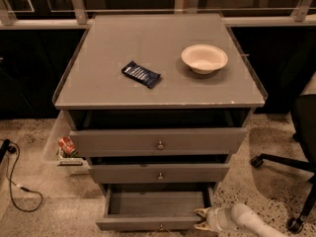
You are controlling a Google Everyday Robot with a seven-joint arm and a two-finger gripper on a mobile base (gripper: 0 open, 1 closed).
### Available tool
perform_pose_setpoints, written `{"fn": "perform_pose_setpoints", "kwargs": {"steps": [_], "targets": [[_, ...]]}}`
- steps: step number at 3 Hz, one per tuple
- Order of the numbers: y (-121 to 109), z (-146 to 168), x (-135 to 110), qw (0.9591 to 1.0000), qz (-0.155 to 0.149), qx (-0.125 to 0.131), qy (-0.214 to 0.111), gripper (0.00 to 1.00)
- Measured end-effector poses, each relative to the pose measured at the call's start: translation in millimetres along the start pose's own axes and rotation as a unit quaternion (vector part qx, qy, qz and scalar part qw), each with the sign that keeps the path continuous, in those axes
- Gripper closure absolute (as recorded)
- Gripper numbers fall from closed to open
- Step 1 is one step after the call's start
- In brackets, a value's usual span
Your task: Open bottom drawer
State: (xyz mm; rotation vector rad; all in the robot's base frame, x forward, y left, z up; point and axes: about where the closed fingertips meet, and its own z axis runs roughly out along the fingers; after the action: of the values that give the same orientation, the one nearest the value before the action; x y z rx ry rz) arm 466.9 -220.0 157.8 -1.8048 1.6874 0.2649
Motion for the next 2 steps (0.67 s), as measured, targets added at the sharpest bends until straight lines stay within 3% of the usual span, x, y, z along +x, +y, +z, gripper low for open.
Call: {"fn": "perform_pose_setpoints", "kwargs": {"steps": [2], "targets": [[0.0,0.0,0.0,1.0,0.0,0.0,0.0,0.58]]}}
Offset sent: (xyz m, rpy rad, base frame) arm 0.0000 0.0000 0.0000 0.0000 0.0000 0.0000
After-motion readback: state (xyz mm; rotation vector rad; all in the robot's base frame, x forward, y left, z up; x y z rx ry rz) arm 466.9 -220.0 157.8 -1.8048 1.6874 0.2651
